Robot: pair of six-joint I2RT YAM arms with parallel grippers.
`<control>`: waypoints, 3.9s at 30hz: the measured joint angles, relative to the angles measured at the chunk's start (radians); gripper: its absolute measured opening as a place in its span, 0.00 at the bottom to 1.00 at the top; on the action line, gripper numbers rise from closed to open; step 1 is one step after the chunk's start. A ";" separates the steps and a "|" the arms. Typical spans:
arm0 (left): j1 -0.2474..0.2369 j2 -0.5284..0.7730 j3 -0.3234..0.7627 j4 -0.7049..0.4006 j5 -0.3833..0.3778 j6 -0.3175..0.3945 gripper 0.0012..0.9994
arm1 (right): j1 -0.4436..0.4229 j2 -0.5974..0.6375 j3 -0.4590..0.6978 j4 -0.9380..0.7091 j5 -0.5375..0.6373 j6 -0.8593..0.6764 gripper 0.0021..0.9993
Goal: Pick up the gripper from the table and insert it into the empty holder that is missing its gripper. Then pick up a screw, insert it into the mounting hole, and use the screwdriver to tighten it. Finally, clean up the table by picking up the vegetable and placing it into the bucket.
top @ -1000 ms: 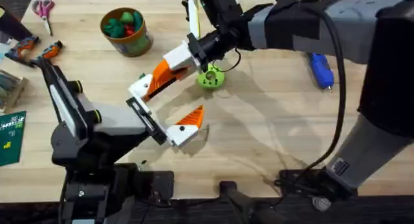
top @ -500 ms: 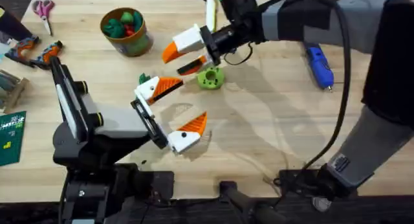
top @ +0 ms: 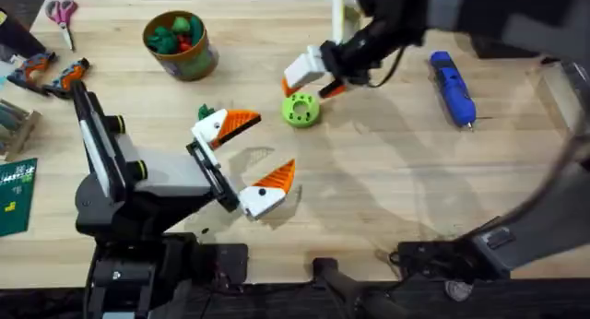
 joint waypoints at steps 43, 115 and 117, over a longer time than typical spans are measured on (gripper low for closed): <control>0.000 0.000 0.000 0.000 0.000 0.000 0.99 | 0.294 -0.384 -0.347 0.136 0.523 -0.200 0.99; 0.000 0.000 0.000 0.000 0.000 0.000 0.99 | 0.266 -0.084 -0.280 0.328 0.543 -0.255 0.32; 0.000 0.000 0.000 0.000 0.000 0.000 0.99 | 0.263 -0.084 -0.279 0.326 0.543 -0.255 0.32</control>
